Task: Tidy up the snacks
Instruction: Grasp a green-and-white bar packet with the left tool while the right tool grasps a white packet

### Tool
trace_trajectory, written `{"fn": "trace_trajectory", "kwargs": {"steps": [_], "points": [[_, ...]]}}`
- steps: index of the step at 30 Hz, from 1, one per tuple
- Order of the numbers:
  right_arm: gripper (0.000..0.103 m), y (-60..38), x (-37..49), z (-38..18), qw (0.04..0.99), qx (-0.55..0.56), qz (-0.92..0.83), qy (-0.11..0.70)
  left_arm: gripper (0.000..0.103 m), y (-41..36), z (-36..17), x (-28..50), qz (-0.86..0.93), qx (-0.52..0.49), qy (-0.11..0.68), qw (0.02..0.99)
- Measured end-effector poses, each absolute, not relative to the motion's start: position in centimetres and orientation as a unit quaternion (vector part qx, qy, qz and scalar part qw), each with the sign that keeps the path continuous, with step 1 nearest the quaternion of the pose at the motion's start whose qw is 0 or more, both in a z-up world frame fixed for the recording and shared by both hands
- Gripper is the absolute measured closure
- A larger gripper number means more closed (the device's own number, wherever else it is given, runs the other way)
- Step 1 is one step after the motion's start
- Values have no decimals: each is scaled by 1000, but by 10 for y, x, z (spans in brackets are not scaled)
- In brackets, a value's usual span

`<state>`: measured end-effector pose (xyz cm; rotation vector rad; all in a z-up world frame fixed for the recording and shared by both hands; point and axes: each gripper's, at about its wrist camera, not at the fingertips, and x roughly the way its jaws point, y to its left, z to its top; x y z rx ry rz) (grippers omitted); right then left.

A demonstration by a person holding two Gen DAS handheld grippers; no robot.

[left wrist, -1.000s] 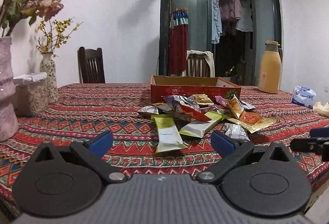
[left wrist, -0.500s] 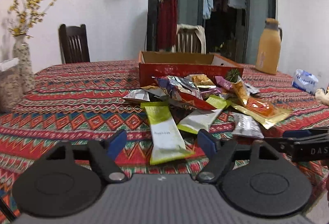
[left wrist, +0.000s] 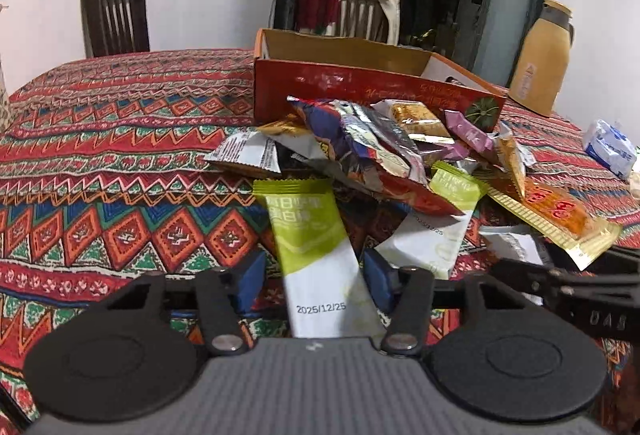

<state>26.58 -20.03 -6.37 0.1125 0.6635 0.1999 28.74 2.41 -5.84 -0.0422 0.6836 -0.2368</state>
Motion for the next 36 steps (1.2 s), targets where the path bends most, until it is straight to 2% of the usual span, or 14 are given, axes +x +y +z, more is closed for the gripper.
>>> {"fn": "trace_trajectory", "kwargs": {"steps": [1,17,26,29,31,36], "points": [[50,-200,263,-63,939,50,97,325,64,23,-58,285,-115,-18,332,936],[56,-218,129,-50,932,35,169,320,65,47,-49,146,-105,-76,340,931],[60,-237,109,-36,945,37,159,284,65,40,-30,121,-101,-61,306,945],[60,-240,109,-34,947,38,155,279,65,35,-25,120,-101,-54,296,948],[65,-241,110,-33,948,38,154,277,65,33,-22,121,-103,-49,292,950],[65,-244,118,-29,950,32,150,271,65,28,-12,130,-104,-33,271,956]]}}
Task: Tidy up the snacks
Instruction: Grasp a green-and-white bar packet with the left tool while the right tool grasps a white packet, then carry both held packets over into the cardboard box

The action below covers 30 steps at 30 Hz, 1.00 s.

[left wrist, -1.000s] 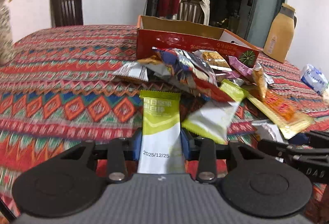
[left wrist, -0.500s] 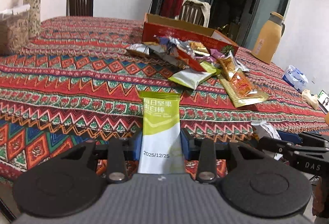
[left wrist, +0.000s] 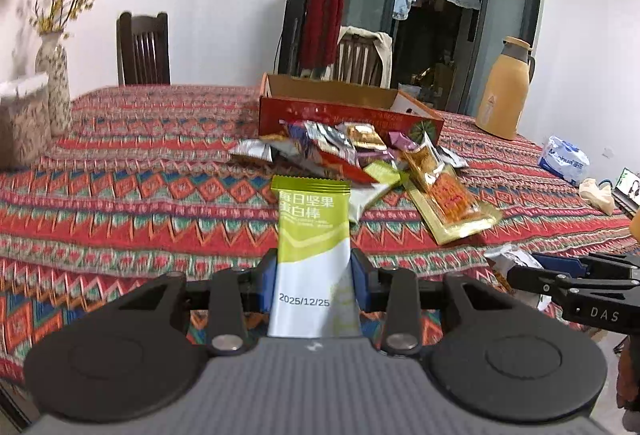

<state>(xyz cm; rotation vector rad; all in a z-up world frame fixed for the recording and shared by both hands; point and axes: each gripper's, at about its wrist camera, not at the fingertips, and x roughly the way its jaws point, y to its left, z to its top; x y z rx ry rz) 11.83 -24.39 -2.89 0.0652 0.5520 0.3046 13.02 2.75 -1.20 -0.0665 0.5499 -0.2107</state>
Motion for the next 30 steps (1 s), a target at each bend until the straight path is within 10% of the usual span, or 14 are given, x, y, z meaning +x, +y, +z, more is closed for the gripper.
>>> {"fn": "trace_trajectory", "kwargs": {"steps": [30], "points": [[65,-259,315,43,968,-32,151,199,65,2,51,325,-150,-22,199,968]]}}
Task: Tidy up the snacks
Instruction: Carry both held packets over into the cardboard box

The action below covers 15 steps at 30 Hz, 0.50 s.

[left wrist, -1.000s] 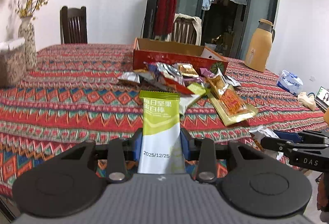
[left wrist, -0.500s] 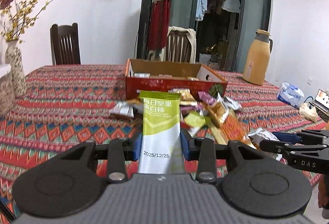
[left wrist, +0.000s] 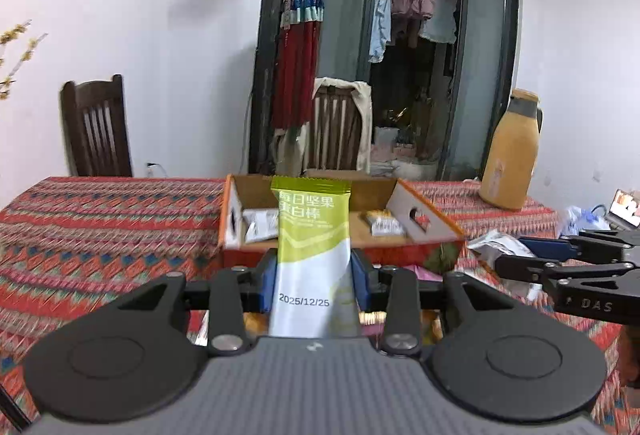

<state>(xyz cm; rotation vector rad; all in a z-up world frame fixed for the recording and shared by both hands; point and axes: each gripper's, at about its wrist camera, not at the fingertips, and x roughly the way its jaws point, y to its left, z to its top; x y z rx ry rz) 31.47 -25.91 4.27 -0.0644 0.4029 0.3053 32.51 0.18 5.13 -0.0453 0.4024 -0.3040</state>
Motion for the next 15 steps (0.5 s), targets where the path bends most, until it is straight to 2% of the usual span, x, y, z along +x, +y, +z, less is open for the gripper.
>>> {"fn": "trace_trajectory", "kwargs": {"steps": [5,15], "points": [[65,-258,377,54,968,-32,154,195,65,-3,52,389,-150,-35,232,961],[65,-261,520,52,960,15,151,237,65,-8,45,529,-134,-88,298,941]]}}
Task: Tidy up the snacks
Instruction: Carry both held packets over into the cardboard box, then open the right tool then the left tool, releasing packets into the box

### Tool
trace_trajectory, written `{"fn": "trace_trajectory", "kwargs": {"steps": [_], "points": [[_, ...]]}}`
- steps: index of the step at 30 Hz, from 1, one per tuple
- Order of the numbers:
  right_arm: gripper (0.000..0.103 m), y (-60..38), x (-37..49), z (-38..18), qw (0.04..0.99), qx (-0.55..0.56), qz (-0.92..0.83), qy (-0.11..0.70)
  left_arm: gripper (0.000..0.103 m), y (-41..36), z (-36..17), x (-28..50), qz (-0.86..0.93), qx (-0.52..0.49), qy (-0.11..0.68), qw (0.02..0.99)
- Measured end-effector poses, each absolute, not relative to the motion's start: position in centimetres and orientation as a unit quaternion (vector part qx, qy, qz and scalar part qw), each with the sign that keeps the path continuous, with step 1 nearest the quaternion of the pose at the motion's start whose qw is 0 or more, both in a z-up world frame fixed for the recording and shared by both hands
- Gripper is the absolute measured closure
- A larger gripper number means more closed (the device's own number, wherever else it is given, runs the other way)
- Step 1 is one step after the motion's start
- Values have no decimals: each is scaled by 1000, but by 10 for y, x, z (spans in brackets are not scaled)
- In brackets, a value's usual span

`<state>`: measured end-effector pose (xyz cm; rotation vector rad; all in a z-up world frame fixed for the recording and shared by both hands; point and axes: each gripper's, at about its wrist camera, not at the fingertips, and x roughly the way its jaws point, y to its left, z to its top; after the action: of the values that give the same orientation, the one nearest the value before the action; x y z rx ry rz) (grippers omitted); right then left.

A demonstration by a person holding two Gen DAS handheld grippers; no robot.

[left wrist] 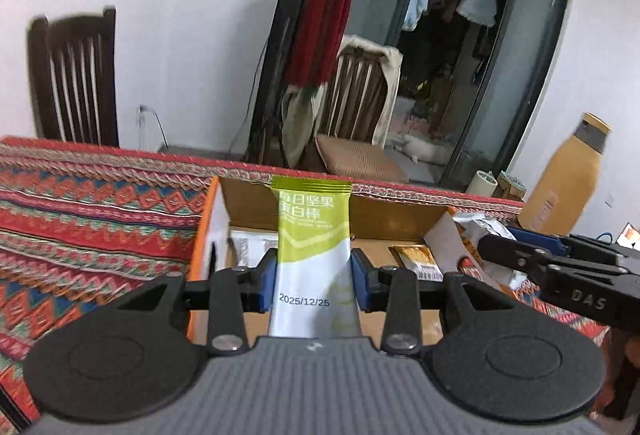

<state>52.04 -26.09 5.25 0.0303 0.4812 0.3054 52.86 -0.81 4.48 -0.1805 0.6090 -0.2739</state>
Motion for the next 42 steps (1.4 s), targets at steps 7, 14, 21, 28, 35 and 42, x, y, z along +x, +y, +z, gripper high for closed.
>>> {"fn": "trace_trajectory", "kwargs": {"steps": [7,14,21,28,35,42], "points": [[65,-270,617,20,938,49,114,324,65,-22,10,610,-128,-97,373,914],[65,-253,663,-13,917,6,80,391,65,-35,-8,650,-108,-70,411,902],[41,-244,675,-19,911,-6,69,407,65,-50,-15,659,-100,-43,422,900],[26,-258,633,26,919,15,91,383,65,-58,-10,654,-76,-5,381,921],[22,-270,567,77,923,-5,90,374,64,-64,-3,634,-75,28,313,946],[21,-279,494,126,927,-3,88,364,64,-67,9,596,-52,42,201,977]]}}
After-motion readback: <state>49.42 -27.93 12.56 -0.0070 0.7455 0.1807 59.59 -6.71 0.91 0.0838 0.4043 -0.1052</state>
